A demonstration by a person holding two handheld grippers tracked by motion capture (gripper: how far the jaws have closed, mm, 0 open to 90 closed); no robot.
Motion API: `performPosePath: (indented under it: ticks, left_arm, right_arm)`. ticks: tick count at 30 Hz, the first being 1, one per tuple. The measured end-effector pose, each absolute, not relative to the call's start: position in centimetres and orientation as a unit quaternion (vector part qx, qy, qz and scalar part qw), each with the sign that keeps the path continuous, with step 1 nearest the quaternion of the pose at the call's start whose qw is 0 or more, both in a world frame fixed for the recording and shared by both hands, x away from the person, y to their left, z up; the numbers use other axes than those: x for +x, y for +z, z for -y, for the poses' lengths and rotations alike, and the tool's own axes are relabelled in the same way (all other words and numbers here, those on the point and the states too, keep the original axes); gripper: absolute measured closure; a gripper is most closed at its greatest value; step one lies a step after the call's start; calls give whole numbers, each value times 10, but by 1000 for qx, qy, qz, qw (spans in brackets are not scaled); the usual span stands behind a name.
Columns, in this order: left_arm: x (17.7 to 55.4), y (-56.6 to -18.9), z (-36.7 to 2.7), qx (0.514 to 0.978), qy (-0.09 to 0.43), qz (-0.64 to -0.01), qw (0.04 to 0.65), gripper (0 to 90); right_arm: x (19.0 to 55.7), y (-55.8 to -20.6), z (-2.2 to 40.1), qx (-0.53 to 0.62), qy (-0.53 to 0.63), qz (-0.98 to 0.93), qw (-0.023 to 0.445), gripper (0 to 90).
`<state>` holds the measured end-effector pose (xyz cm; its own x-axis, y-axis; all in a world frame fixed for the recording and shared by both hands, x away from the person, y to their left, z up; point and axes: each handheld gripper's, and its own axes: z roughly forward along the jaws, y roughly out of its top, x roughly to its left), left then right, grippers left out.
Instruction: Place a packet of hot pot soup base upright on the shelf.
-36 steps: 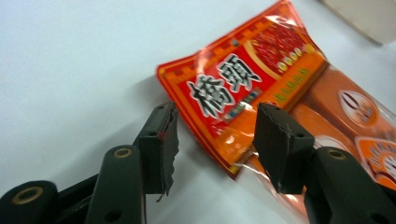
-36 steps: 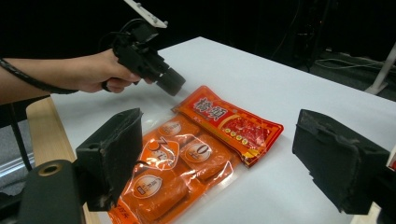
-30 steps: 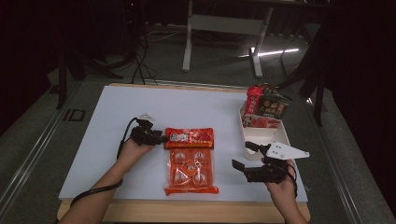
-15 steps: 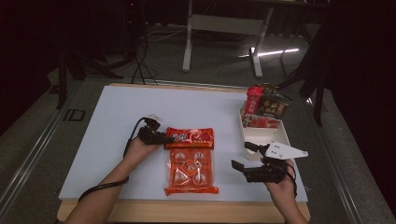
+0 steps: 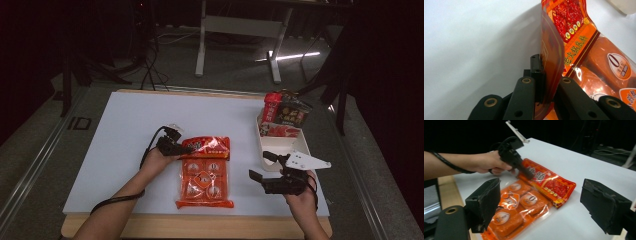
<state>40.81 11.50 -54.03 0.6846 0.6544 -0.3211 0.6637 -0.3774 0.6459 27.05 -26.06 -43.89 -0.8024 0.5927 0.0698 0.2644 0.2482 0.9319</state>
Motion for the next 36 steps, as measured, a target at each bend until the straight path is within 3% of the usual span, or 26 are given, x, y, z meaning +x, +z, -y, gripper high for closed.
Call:
performPosePath:
  ticks: [15, 36]
  left_arm:
    - [392, -502, -120, 820, 13, -377, 432, 896]
    - [366, -457, -117, 815, 22, -330, 475, 898]
  right_arm:
    - [271, -436, 258, 265, 534, -783, 177, 134]
    - [270, -434, 251, 288, 527, -781, 173, 104]
